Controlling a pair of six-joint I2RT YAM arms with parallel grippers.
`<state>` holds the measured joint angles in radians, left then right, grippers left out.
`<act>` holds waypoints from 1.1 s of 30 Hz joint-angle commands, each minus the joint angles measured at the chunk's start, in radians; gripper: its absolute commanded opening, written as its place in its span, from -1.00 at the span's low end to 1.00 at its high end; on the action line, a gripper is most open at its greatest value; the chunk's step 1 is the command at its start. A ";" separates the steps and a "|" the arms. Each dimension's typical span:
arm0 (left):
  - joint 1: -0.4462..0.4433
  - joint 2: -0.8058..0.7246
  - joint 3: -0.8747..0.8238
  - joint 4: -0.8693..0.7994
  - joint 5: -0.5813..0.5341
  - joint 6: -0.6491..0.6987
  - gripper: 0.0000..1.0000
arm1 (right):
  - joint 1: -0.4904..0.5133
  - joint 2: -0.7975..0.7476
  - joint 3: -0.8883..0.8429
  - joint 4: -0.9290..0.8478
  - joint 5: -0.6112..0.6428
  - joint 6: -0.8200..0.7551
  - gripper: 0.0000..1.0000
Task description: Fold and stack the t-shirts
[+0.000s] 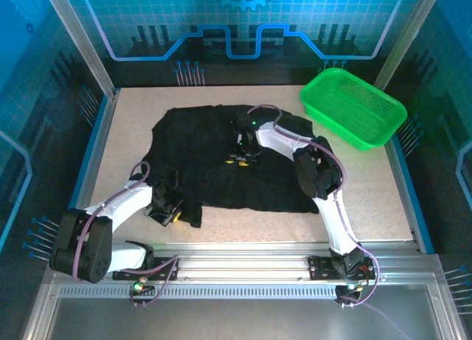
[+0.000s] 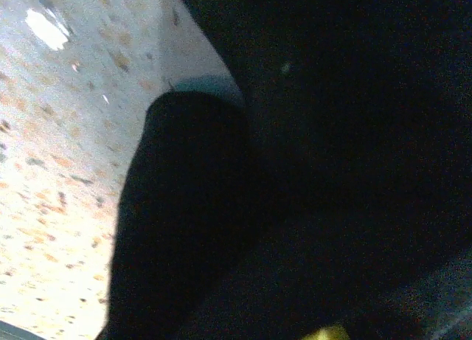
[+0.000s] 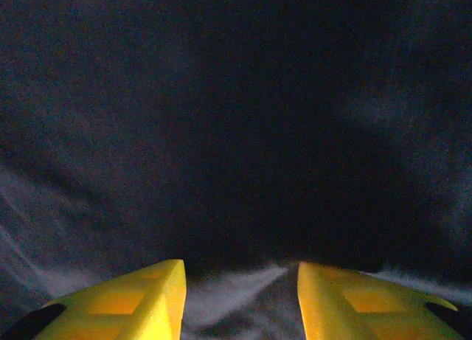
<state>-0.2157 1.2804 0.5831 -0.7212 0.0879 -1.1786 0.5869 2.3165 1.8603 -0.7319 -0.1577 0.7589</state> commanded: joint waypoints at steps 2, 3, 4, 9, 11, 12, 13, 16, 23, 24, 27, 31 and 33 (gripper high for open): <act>-0.049 -0.032 -0.032 0.010 0.179 -0.072 -1.00 | -0.079 0.162 0.175 -0.176 0.046 0.006 -0.13; -0.060 -0.040 -0.025 0.002 0.196 -0.079 -1.00 | -0.091 0.188 0.216 -0.198 0.048 -0.001 -0.13; -0.074 -0.052 -0.014 -0.005 0.217 -0.085 -1.00 | -0.105 0.214 0.260 -0.217 0.050 -0.012 -0.13; -0.094 -0.107 0.057 -0.105 0.309 -0.080 -0.97 | -0.142 0.271 0.410 -0.271 0.034 -0.075 -0.13; -0.093 -0.140 0.079 -0.135 0.338 -0.077 -0.61 | -0.147 0.263 0.427 -0.259 0.003 -0.107 -0.10; -0.093 -0.153 0.090 -0.150 0.349 -0.075 -0.46 | -0.147 0.253 0.435 -0.266 -0.001 -0.122 -0.08; -0.093 -0.163 0.103 -0.164 0.353 -0.070 -0.38 | -0.148 0.243 0.437 -0.272 0.001 -0.133 -0.06; -0.077 -0.181 0.188 -0.267 0.294 -0.004 -0.17 | -0.144 0.159 0.377 -0.262 0.029 -0.169 -0.01; 0.027 -0.139 0.287 -0.348 0.108 0.149 -0.13 | -0.163 -0.171 -0.008 -0.148 0.143 -0.171 0.07; 0.050 -0.126 0.270 -0.329 0.092 0.162 -0.14 | -0.171 -0.221 -0.079 -0.120 0.147 -0.163 0.07; 0.141 -0.102 0.200 -0.216 0.096 0.160 -0.15 | -0.181 -0.328 -0.251 -0.057 0.143 -0.152 0.08; 0.226 -0.048 0.144 0.018 0.113 0.105 0.02 | -0.189 -0.402 -0.407 -0.026 0.116 -0.119 0.07; 0.248 0.022 0.164 0.093 0.100 0.115 0.09 | -0.201 -0.444 -0.491 0.002 0.108 -0.083 0.07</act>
<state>0.0032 1.2434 0.7418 -0.8043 0.2058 -1.0714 0.4034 1.9045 1.4677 -0.7712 -0.0345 0.6228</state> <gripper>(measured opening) 0.533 0.536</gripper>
